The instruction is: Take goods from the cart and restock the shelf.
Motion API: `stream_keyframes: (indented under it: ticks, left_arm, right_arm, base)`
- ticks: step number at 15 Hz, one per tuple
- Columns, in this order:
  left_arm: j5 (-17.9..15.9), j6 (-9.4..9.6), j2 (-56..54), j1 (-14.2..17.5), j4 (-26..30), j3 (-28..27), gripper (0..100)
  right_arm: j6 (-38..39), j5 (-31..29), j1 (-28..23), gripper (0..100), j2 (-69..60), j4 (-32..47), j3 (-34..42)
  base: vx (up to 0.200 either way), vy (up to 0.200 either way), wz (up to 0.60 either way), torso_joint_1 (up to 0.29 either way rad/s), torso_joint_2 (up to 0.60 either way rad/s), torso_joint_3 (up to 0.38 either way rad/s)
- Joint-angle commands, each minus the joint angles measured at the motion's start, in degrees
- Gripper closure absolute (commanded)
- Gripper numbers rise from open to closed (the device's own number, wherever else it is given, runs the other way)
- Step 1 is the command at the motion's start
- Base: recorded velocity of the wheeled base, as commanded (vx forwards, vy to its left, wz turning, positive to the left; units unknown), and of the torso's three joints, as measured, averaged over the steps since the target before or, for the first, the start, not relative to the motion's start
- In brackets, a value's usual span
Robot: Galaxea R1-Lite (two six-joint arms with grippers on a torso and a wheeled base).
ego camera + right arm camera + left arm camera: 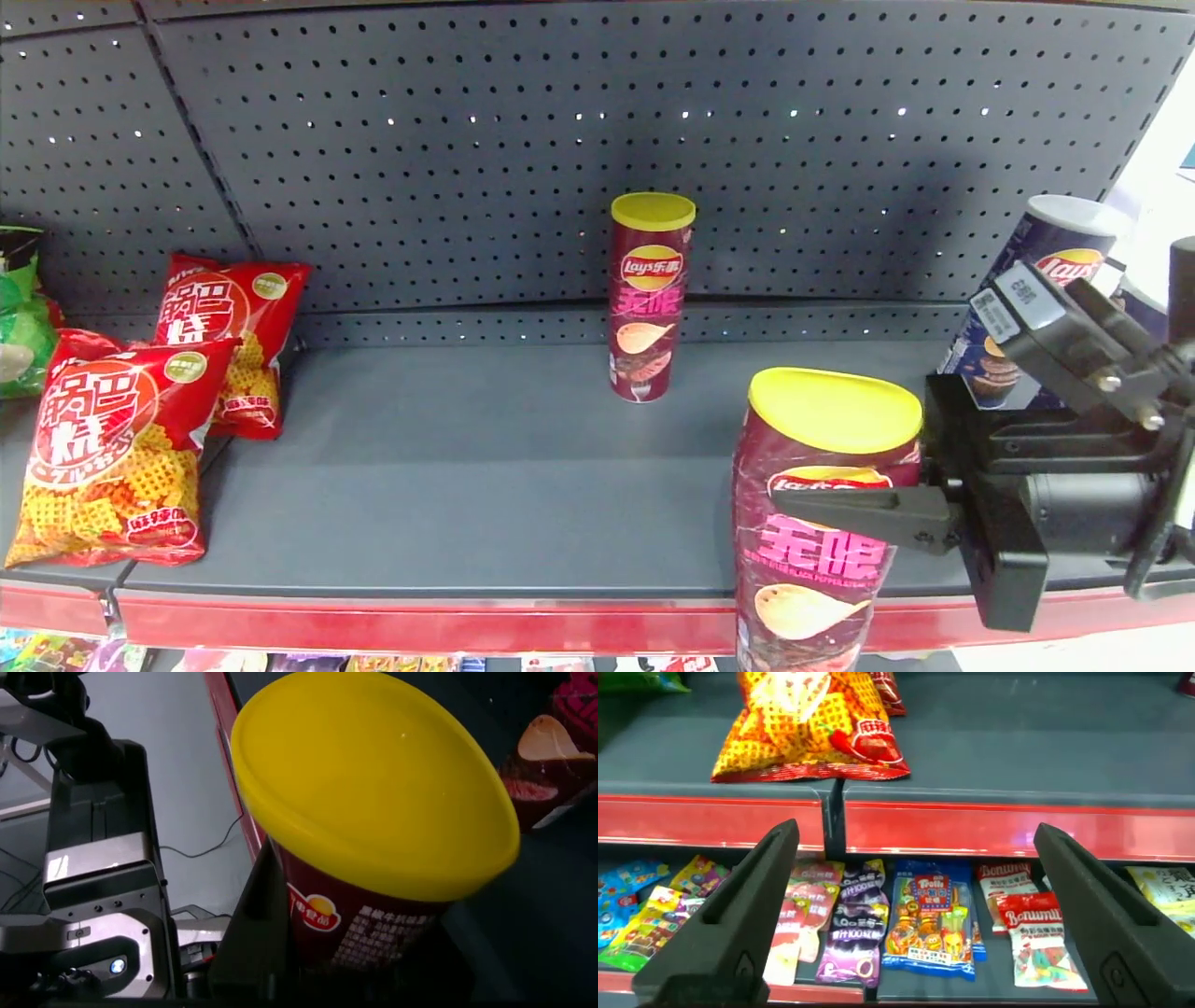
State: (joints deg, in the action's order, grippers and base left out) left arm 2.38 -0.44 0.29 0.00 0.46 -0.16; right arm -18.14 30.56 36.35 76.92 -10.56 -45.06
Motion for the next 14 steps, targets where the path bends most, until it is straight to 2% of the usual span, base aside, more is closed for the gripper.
stream_keyframes:
  ticks: [1,8,9,10,11,12,13,14]
  left_arm:
    - [0.0,0.00,0.1,0.0,0.0,0.0,0]
    - [0.1,0.26,0.1,0.0,0.0,0.1,0]
    - [-0.1,1.14,0.1,0.0,-0.4,0.0,0]
    - [-0.3,3.43,1.1,0.0,-3.4,-5.3,0]
    - [-0.3,3.43,8.9,-0.1,-5.1,-13.7,0]
    - [-0.8,2.64,13.9,-1.1,-5.3,-17.9,0]
    - [-1.8,0.97,17.8,-4.0,-4.9,-23.0,0]
    - [-2.1,0.97,25.4,-7.7,-4.8,-29.2,0]
  right_arm:
    - [-0.1,0.0,0.0,100,-0.1,-0.2,0.0]
    - [-0.1,-0.1,0.1,100,0.1,-0.2,-0.6]
    - [-0.1,-0.1,0.1,100,-0.1,-0.2,-0.6]
    - [-0.1,-0.1,0.1,100,-0.1,-0.2,-0.8]
    - [-0.1,-0.1,0.1,100,-0.2,-0.2,-0.9]
    - [-0.1,-0.1,0.1,100,0.0,-0.2,-1.3]
    - [-0.1,-0.1,0.1,100,0.1,-0.2,-1.5]
    - [-0.1,0.0,0.1,100,0.3,-0.2,-2.1]
  base:
    - [0.000,0.000,0.00,0.000,0.00,0.000]
    - [0.000,0.000,0.00,0.000,0.00,0.000]
    - [0.000,0.000,0.00,0.000,0.00,0.000]
    - [0.000,0.000,0.00,0.000,0.00,0.000]
    - [0.000,0.000,0.00,0.000,0.00,0.000]
    - [0.000,0.000,0.00,0.000,0.00,0.000]
    - [0.000,0.000,0.00,0.000,0.00,0.000]
    - [0.000,0.000,0.00,0.000,0.00,0.000]
